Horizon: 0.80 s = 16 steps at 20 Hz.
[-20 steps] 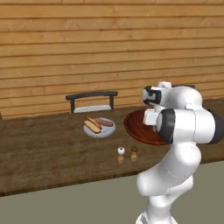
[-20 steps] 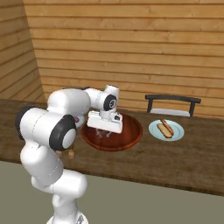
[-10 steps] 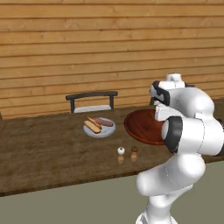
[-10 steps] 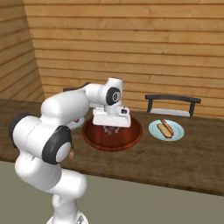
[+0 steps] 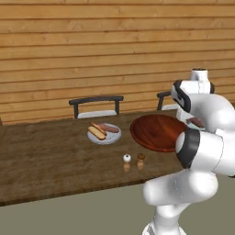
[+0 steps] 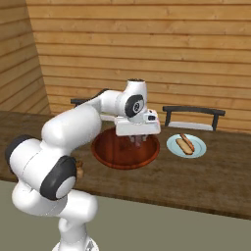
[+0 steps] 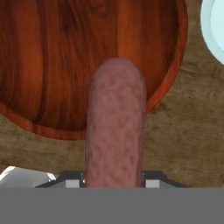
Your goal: Place one bun and one sausage from the bowl on each plate.
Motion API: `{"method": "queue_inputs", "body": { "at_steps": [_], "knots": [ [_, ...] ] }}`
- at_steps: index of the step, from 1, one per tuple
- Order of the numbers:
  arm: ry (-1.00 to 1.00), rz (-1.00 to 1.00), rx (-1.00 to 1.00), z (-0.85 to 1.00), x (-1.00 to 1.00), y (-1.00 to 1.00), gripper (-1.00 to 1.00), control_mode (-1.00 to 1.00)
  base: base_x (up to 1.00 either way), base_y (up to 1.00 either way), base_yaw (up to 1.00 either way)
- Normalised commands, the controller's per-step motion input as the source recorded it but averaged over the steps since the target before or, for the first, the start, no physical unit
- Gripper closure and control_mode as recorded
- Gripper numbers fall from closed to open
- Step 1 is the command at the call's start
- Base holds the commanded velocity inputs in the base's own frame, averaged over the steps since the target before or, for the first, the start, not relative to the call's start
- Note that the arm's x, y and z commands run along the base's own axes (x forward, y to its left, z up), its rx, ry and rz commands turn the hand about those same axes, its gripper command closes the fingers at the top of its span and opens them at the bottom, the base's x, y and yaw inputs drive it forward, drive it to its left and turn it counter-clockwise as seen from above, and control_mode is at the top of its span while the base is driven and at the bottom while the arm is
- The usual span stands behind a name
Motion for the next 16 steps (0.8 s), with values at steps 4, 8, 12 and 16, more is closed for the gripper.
{"method": "queue_inputs", "body": {
  "at_steps": [4,8,12,16],
  "knots": [
    [-0.11,0.0,0.01,0.13,0.16,-0.76,1.0,-1.0,0.0,0.0,0.0],
    [-0.1,0.0,0.01,0.01,0.29,-0.75,1.0,-1.0,0.0,0.0,0.0],
    [-0.15,0.0,0.06,0.0,0.55,-0.58,1.0,-1.0,0.0,0.0,0.0],
    [-0.14,0.0,0.05,0.0,0.68,-0.63,1.0,-1.0,0.0,0.0,0.0]
  ]
}}
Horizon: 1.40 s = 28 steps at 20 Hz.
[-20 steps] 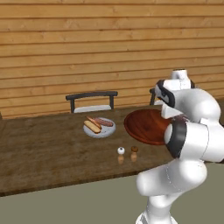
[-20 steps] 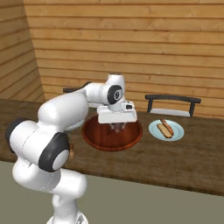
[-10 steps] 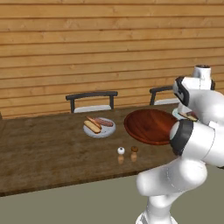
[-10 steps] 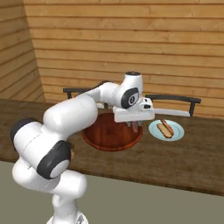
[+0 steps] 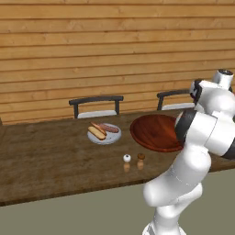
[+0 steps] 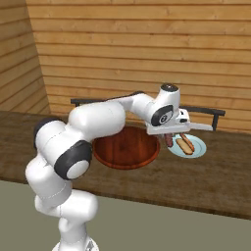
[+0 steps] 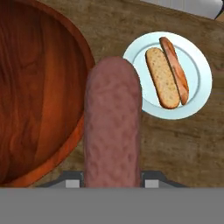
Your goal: Place one bun and one sausage from the bowl on each plate.
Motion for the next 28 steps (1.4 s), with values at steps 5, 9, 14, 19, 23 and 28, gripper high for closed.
{"method": "queue_inputs", "body": {
  "at_steps": [5,9,14,19,23,28],
  "knots": [
    [-0.03,0.03,-0.02,-0.08,0.56,-0.62,1.0,-1.0,0.0,0.0,0.0],
    [0.01,0.09,-0.09,-0.16,0.57,-0.14,1.0,-1.0,0.0,0.0,0.0],
    [0.0,0.16,-0.06,-0.4,0.52,-0.04,1.0,-1.0,0.0,0.0,0.0],
    [0.1,0.18,-0.15,-0.11,0.31,-0.01,1.0,-1.0,0.0,0.0,0.0],
    [0.02,0.06,-0.01,-0.71,0.0,0.0,1.0,-1.0,0.0,0.0,0.0],
    [-0.01,0.01,0.0,-0.5,0.18,0.01,1.0,-1.0,0.0,0.0,0.0]
  ]
}}
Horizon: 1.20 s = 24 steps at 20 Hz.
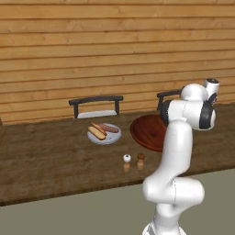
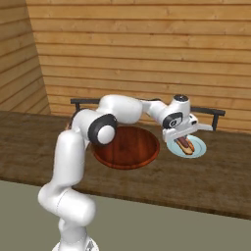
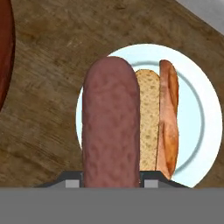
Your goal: Place one bun and one sausage from the bowl on each plate.
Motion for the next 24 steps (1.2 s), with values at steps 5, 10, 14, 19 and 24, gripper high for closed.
{"method": "queue_inputs", "body": {
  "at_steps": [5,10,14,19,24],
  "knots": [
    [0.0,0.0,0.0,-0.23,0.53,0.02,1.0,-1.0,0.0,0.0,0.0],
    [-0.01,0.0,0.0,-0.2,0.37,-0.26,1.0,-1.0,0.0,0.0,0.0],
    [0.0,0.0,0.0,-0.25,0.0,-0.31,1.0,-1.0,0.0,0.0,0.0],
    [-0.01,0.0,0.0,-0.29,0.0,-0.01,1.0,-1.0,0.0,0.0,0.0],
    [-0.03,0.0,0.0,-0.3,0.0,0.0,1.0,-1.0,0.0,0.0,0.0]
  ]
}}
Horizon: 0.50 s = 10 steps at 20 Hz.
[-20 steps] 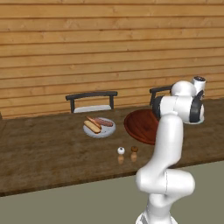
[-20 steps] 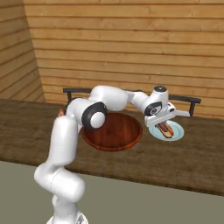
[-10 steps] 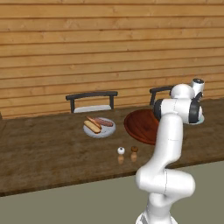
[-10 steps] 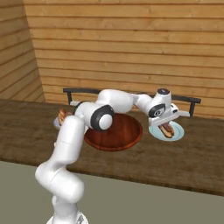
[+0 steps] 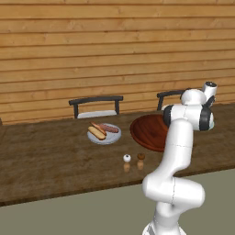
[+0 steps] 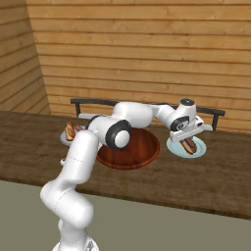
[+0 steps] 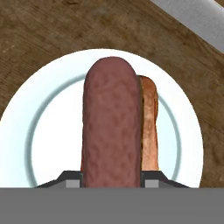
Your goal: Place one bun and one sausage from the bowl on each plate.
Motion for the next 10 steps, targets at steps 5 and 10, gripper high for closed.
{"method": "queue_inputs", "body": {
  "at_steps": [5,10],
  "knots": [
    [0.0,0.0,0.0,0.0,0.0,0.0,-1.0,-1.0,0.0,0.0,0.0],
    [0.0,0.0,0.0,0.0,0.0,0.0,-1.0,-1.0,0.0,0.0,0.0]
  ]
}}
